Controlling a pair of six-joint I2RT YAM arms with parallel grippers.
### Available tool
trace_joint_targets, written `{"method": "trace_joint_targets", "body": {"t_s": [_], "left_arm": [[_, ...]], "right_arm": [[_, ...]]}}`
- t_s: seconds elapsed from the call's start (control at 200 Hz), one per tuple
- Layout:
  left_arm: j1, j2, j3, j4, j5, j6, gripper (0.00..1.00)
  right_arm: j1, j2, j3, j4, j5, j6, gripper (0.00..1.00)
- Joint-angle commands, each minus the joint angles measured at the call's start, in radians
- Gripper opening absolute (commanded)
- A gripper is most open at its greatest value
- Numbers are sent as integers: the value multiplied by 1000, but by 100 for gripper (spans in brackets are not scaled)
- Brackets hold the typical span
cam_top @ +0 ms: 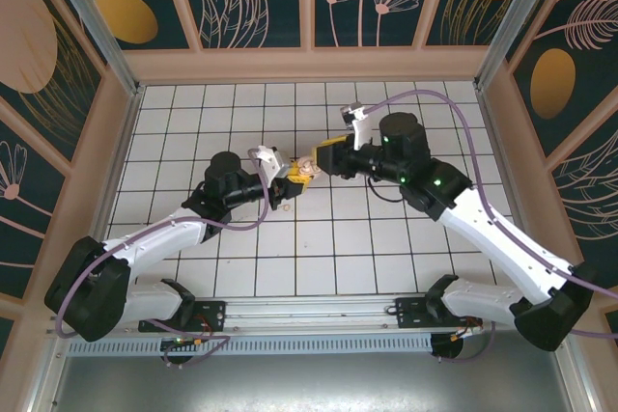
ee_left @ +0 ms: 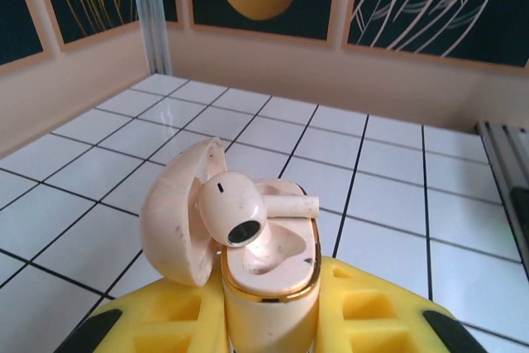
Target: Insert the wireless bluetooth earbuds into the charging case
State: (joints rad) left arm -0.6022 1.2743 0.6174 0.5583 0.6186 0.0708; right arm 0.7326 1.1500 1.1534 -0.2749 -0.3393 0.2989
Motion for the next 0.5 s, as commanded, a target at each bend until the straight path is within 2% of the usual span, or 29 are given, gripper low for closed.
{"method": "trace_joint_targets", "body": {"t_s": [0.0, 0.18, 0.495], "left_arm": [[2, 3, 20, -42, -4, 73, 20], [4, 9, 19, -41, -6, 72, 20], [2, 19, 21, -19, 2, 46, 20]], "right_arm": [[-10, 64, 37, -134, -80, 38, 36], [-15, 136, 73, -193, -119, 44, 33], [-37, 158, 74, -213, -80, 74, 32]]}}
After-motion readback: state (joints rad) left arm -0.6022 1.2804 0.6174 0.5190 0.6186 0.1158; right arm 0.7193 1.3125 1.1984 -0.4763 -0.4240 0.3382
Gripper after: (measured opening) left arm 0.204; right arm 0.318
